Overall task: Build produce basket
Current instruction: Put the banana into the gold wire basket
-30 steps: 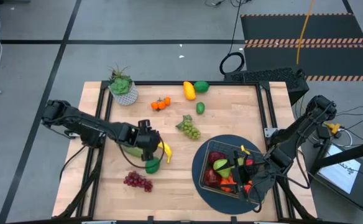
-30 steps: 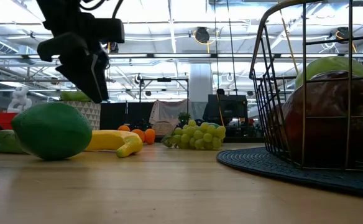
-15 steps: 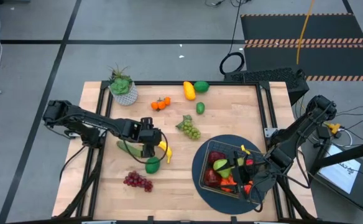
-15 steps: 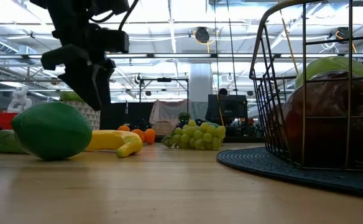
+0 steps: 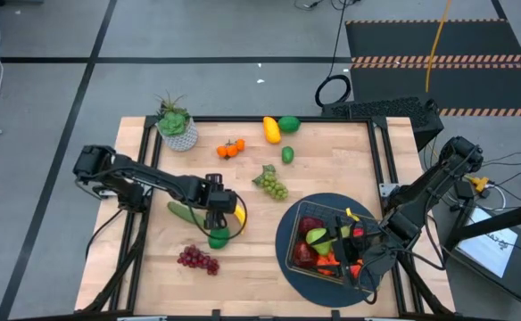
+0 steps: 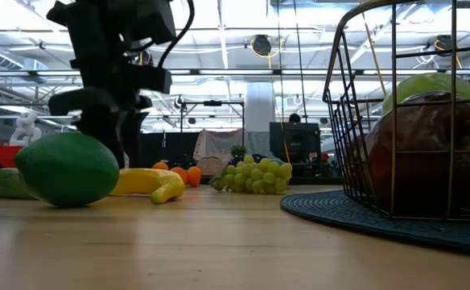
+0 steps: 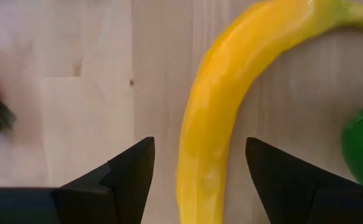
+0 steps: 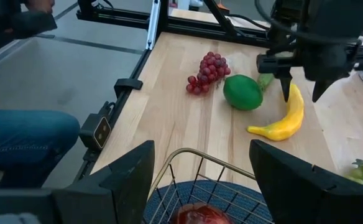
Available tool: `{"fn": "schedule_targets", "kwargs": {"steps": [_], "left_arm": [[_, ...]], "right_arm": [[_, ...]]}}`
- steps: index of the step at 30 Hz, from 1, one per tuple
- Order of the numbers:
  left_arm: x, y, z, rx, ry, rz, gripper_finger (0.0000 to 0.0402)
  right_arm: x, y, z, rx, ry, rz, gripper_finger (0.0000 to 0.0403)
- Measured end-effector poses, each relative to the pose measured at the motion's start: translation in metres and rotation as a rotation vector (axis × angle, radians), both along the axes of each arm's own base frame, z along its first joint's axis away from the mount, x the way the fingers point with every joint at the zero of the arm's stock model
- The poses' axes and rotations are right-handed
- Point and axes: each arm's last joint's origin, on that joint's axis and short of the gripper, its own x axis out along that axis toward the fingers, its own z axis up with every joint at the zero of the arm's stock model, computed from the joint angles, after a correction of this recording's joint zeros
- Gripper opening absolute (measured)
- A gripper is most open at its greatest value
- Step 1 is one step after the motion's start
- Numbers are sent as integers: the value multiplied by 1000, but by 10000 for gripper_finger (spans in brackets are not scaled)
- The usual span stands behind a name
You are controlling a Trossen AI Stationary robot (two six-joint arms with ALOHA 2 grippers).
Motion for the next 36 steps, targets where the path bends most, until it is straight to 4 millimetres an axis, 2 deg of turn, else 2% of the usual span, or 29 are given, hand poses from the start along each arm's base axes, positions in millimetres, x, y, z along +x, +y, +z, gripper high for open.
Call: {"fn": "schedule_targets", "kwargs": {"steps": [10,16,19,26,29,32,36], "left_arm": [[4,0,-21,10,84,13,255],[6,0,-25,13,94,21,248],[7,0,-25,16,82,22,224],[7,0,-25,31,71,26,141],[8,0,-25,44,68,29,121],[8,1,-24,63,67,33,124],[12,1,-18,98,47,41,149]], "right_arm": [[0,0,0,0,0,0,255],[0,0,0,0,1,0,255],[0,0,0,-1,1,1,255],[0,0,0,-1,1,1,255],[0,0,0,-1,1,1,255],[0,0,0,-1,0,0,255],[0,0,0,-1,0,-1,255]]}}
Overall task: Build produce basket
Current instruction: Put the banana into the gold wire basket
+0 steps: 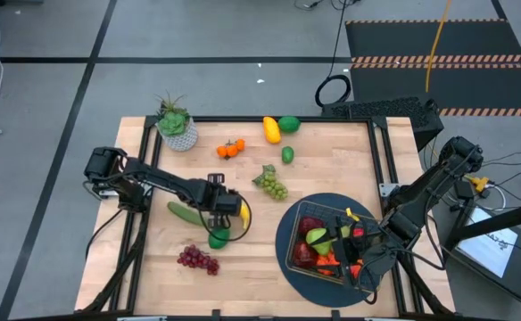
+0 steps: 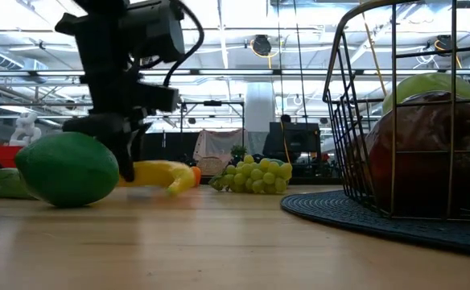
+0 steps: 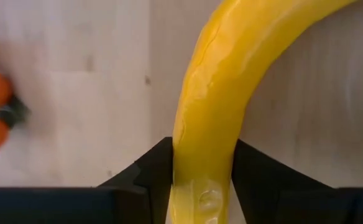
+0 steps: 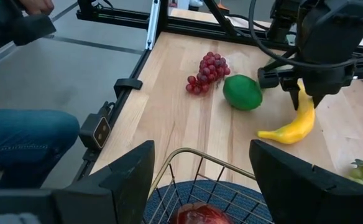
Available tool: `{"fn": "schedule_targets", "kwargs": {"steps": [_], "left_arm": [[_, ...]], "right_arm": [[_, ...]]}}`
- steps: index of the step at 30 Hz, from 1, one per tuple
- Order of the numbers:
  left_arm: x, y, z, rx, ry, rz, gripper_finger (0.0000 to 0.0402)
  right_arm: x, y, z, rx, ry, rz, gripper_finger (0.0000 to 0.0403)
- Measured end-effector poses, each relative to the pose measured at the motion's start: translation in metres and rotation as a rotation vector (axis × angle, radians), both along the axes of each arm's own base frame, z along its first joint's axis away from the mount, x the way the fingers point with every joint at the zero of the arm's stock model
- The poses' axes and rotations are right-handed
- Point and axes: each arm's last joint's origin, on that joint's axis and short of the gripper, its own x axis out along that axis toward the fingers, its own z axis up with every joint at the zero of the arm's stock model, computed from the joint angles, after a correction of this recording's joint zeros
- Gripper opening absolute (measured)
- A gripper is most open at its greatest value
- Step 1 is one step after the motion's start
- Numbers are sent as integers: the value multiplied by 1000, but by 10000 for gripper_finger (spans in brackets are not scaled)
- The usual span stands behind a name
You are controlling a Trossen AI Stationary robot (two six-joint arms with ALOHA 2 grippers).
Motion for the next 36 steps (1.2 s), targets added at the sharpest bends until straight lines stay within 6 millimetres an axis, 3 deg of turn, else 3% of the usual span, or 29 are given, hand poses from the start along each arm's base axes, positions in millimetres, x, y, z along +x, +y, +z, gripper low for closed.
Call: {"fn": "schedule_targets", "kwargs": {"steps": [5,11,17,21,28,36], "left_arm": [[12,-1,23,42,-37,21,147],[32,-9,66,112,-149,47,127],[44,-27,102,285,-284,-20,139],[46,-42,118,429,-332,-80,137],[43,-66,127,622,-246,-348,132],[40,-84,130,770,-148,-581,142]], "right_arm": [[0,-1,0,-12,-14,-31,255],[2,-5,1,-11,-75,-185,255],[11,-16,-6,119,-163,-389,255],[17,-23,-10,168,-213,-431,255],[19,-24,-11,126,-239,-404,255],[7,-17,-5,150,-151,-119,255]]}}
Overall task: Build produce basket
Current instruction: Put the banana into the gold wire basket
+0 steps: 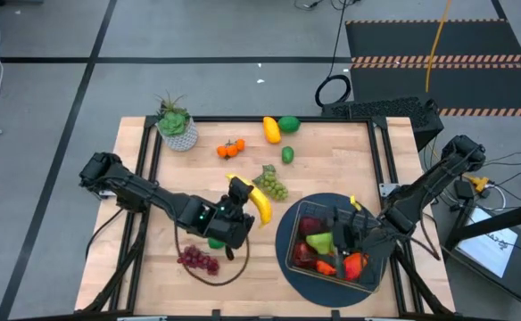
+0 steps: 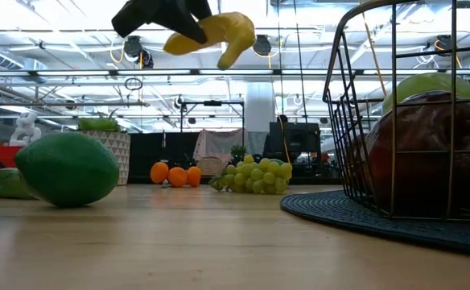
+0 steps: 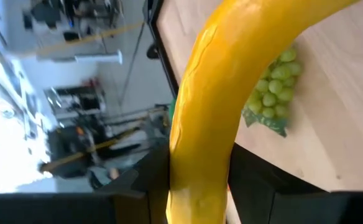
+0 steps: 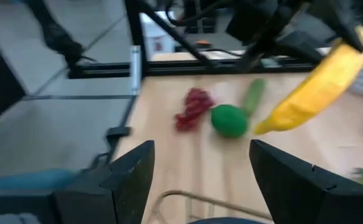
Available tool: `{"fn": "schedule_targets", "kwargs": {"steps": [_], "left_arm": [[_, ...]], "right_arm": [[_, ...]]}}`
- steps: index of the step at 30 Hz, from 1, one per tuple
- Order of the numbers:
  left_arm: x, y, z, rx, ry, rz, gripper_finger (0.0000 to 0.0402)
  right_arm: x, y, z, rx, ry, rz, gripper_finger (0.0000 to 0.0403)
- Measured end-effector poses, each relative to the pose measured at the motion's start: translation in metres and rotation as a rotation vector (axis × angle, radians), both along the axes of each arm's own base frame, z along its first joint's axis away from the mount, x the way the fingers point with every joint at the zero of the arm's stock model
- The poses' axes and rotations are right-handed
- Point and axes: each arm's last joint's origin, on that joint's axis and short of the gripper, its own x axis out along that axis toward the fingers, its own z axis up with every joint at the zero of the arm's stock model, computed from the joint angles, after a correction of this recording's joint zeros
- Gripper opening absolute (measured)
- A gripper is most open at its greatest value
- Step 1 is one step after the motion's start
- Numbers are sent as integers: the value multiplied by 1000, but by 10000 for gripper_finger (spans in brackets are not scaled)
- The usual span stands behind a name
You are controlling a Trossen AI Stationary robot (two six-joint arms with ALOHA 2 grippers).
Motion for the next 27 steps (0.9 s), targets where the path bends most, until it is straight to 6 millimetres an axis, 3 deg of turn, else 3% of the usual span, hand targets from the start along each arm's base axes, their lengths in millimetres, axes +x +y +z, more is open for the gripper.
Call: {"fn": "schedule_targets", "kwargs": {"steps": [14,27], "left_arm": [[10,-16,13,16,-120,-97,143],[12,-17,15,-308,-427,103,143]], "right_arm": [[-14,1,4,25,35,43,255],[-14,1,3,18,41,42,255]]}}
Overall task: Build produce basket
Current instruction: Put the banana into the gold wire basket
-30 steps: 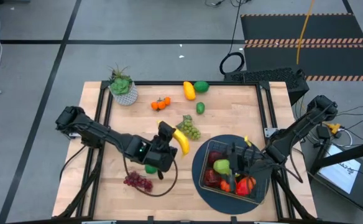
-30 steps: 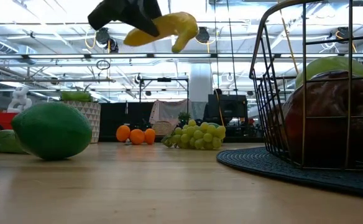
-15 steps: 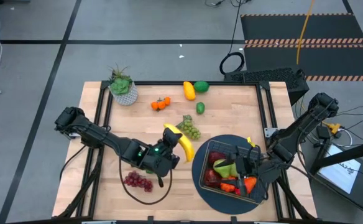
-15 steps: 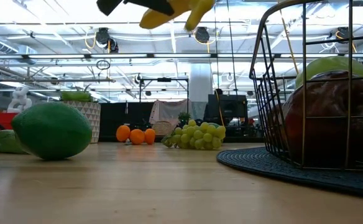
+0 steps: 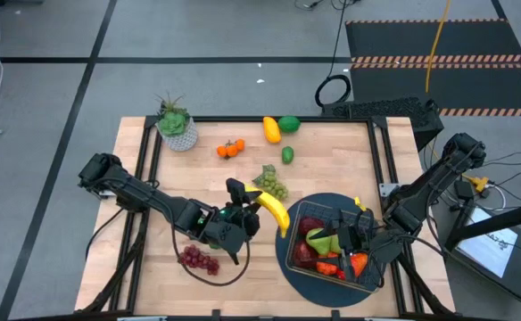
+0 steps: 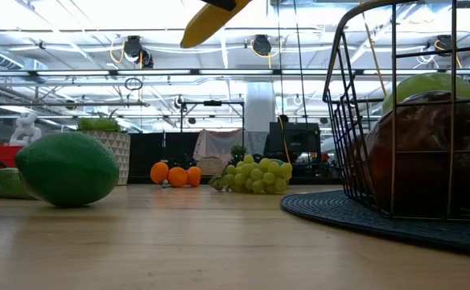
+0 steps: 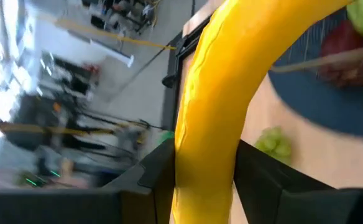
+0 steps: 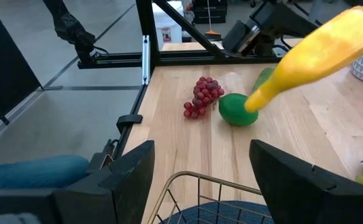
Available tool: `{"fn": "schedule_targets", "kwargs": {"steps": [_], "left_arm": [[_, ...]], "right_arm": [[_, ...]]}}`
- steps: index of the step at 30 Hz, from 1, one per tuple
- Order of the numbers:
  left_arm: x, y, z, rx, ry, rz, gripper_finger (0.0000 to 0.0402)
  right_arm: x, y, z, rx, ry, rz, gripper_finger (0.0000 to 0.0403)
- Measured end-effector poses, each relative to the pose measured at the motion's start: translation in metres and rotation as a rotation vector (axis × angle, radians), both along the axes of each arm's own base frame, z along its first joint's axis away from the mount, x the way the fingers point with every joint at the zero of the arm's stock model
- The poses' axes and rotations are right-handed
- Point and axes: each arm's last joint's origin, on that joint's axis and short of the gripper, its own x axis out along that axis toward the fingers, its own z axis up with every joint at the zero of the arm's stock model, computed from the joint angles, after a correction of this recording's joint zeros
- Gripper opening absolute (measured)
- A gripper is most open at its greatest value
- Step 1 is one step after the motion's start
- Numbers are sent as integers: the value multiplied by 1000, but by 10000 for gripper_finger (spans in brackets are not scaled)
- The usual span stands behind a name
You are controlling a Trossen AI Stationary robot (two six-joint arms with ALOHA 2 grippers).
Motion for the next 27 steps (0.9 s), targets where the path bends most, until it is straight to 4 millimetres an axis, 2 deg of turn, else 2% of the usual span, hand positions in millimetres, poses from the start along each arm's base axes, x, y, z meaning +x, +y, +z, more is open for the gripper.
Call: {"fn": "schedule_targets", "kwargs": {"steps": [11,20,27], "left_arm": [[2,-3,-2,-488,-221,105,132],[2,-4,-2,-765,-393,248,141],[6,-7,2,-983,-509,288,142]], "right_arm": [[0,0,0,0,-1,-1,255],[0,0,0,4,-4,-1,255],[0,0,0,4,-4,-1,255]]}}
